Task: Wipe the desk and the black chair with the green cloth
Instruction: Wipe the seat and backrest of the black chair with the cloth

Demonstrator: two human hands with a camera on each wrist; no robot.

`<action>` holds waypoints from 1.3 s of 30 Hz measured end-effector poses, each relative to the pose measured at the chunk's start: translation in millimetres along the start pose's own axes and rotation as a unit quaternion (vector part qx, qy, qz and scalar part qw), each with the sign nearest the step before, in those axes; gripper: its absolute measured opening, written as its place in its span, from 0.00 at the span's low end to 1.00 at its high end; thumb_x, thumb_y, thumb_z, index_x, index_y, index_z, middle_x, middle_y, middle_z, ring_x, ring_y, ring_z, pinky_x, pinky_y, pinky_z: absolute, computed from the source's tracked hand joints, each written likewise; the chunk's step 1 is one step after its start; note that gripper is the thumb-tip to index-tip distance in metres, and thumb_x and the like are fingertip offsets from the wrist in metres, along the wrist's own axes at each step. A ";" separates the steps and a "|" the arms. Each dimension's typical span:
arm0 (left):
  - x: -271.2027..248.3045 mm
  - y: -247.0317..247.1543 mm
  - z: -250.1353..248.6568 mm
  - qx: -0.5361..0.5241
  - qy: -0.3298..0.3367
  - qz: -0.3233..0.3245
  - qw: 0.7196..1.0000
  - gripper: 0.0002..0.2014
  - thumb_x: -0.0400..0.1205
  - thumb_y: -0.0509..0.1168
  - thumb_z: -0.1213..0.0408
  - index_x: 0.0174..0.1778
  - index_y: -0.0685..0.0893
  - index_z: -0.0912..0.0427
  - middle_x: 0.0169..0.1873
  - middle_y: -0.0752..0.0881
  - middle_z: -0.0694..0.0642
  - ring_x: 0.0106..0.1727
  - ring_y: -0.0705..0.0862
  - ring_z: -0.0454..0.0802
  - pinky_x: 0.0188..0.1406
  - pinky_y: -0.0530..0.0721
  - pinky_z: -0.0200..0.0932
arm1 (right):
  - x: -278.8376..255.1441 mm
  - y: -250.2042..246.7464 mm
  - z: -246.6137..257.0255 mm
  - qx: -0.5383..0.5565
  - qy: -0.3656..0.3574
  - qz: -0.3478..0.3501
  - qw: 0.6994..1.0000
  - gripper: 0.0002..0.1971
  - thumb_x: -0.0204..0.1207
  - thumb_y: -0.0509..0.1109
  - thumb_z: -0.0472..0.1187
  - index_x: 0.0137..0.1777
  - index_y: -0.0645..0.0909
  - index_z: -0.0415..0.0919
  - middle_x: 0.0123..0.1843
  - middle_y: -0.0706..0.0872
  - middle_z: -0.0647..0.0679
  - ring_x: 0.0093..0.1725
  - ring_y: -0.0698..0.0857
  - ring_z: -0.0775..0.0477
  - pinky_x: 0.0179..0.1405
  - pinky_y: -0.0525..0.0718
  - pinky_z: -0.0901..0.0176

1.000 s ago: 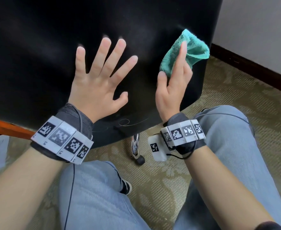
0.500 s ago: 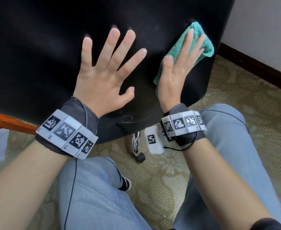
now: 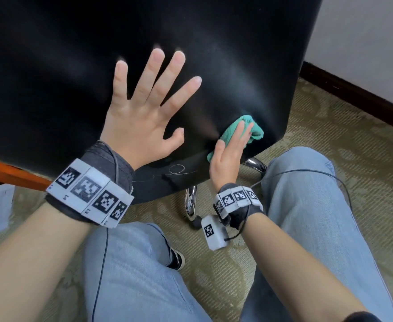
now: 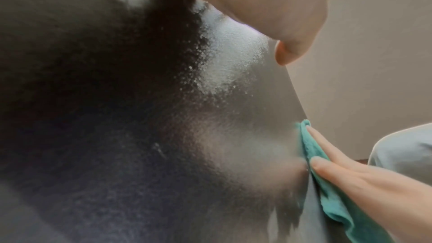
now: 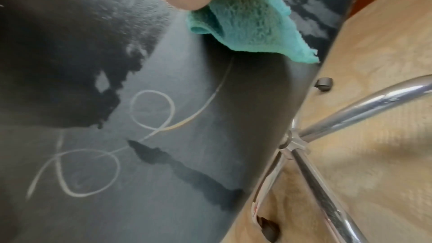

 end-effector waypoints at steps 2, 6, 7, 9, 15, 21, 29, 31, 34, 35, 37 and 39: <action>0.2 -0.3 0.7 -0.004 0.002 0.001 1.000 0.44 0.76 0.57 0.47 0.83 0.38 0.49 0.79 0.50 0.60 0.78 0.39 0.57 0.73 0.26 0.59 | -0.6 -4.1 -8.1 0.002 0.012 0.008 1.000 0.29 0.83 0.53 0.34 0.82 0.48 0.33 0.84 0.43 0.34 0.83 0.44 0.35 0.70 0.36 0.85; 0.8 0.8 -0.2 -0.007 0.001 0.004 1.000 0.44 0.76 0.57 0.47 0.83 0.39 0.48 0.79 0.49 0.59 0.78 0.39 0.57 0.73 0.27 0.59 | 15.8 -19.3 10.1 0.019 -0.026 -0.012 0.999 0.27 0.84 0.51 0.32 0.82 0.49 0.33 0.84 0.45 0.35 0.84 0.44 0.36 0.72 0.38 0.82; 1.2 0.8 -0.5 -0.007 0.000 0.005 1.000 0.44 0.76 0.58 0.48 0.83 0.40 0.48 0.79 0.50 0.59 0.78 0.39 0.57 0.73 0.28 0.60 | 25.1 -25.9 20.0 0.027 -0.044 -0.031 0.998 0.27 0.84 0.51 0.31 0.82 0.50 0.32 0.84 0.46 0.34 0.84 0.45 0.35 0.73 0.39 0.81; 1.7 0.7 0.6 0.001 0.000 0.004 1.000 0.42 0.76 0.58 0.48 0.84 0.43 0.49 0.79 0.50 0.59 0.77 0.39 0.58 0.73 0.31 0.62 | 47.3 -40.5 40.5 0.049 -0.072 -0.070 0.994 0.27 0.83 0.51 0.29 0.81 0.51 0.28 0.83 0.48 0.31 0.83 0.46 0.36 0.76 0.40 0.77; 3.2 -1.9 -2.3 -0.006 -0.008 -0.015 1.000 0.39 0.75 0.59 0.53 0.82 0.49 0.48 0.78 0.52 0.57 0.78 0.41 0.55 0.75 0.27 0.57 | 64.1 -45.2 44.9 0.100 0.014 -0.096 0.990 0.31 0.82 0.49 0.34 0.83 0.44 0.35 0.85 0.46 0.39 0.84 0.46 0.43 0.81 0.45 0.63; -16.8 -16.9 6.5 -0.026 0.000 -0.016 1.000 0.37 0.75 0.60 0.58 0.81 0.55 0.51 0.79 0.53 0.56 0.79 0.51 0.60 0.76 0.40 0.62 | 1.9 -3.7 32.1 0.077 0.123 -0.014 0.989 0.31 0.85 0.49 0.33 0.82 0.37 0.35 0.85 0.38 0.39 0.84 0.40 0.46 0.79 0.39 0.62; -117.5 -8.0 40.5 -0.001 -0.070 0.007 0.998 0.34 0.76 0.57 0.58 0.80 0.59 0.53 0.77 0.55 0.58 0.78 0.49 0.58 0.77 0.43 0.62 | -10.7 -0.6 29.9 0.037 0.156 0.034 0.986 0.30 0.86 0.47 0.36 0.83 0.36 0.45 0.86 0.44 0.45 0.83 0.55 0.45 0.76 0.56 0.62; -142.0 -2.7 50.8 0.003 -0.107 -0.006 0.994 0.33 0.76 0.58 0.60 0.79 0.58 0.53 0.76 0.55 0.60 0.77 0.52 0.59 0.78 0.41 0.61 | -17.6 4.6 31.8 0.038 0.157 0.041 0.986 0.30 0.86 0.47 0.38 0.84 0.37 0.47 0.86 0.46 0.45 0.82 0.58 0.44 0.78 0.60 0.52; -173.3 3.2 68.2 -0.002 -0.212 -0.040 0.976 0.32 0.75 0.61 0.62 0.75 0.59 0.56 0.74 0.57 0.63 0.77 0.54 0.62 0.79 0.40 0.58 | -24.1 10.8 36.6 0.047 0.149 0.049 0.986 0.31 0.85 0.46 0.38 0.84 0.36 0.47 0.86 0.45 0.45 0.83 0.56 0.44 0.80 0.58 0.47; -180.4 5.5 71.4 -0.002 -0.234 -0.042 0.971 0.32 0.74 0.61 0.63 0.75 0.59 0.57 0.74 0.57 0.63 0.77 0.55 0.63 0.79 0.40 0.58 | -23.5 11.7 36.1 0.044 0.147 0.047 0.987 0.31 0.85 0.46 0.38 0.83 0.36 0.47 0.86 0.44 0.46 0.83 0.54 0.44 0.80 0.57 0.45; -188.5 12.1 71.2 -0.002 -0.223 -0.038 0.974 0.32 0.75 0.60 0.62 0.76 0.59 0.55 0.74 0.57 0.63 0.77 0.55 0.63 0.79 0.41 0.60 | -20.6 13.3 34.1 0.032 0.146 0.041 0.988 0.31 0.84 0.46 0.40 0.83 0.35 0.47 0.86 0.43 0.47 0.83 0.54 0.42 0.80 0.57 0.42; -191.3 19.0 67.7 0.003 -0.175 -0.034 0.984 0.31 0.76 0.59 0.62 0.76 0.59 0.53 0.74 0.58 0.62 0.76 0.55 0.61 0.77 0.44 0.63 | -18.5 14.6 32.8 0.024 0.147 0.035 0.988 0.32 0.83 0.45 0.42 0.83 0.35 0.48 0.86 0.44 0.47 0.82 0.57 0.39 0.79 0.58 0.40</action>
Point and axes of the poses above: each hand's wrist, its own x-axis towards the middle knuckle, its own y-axis out of the palm, z = x × y, the point moved 5 cm from there along x, towards the middle knuckle
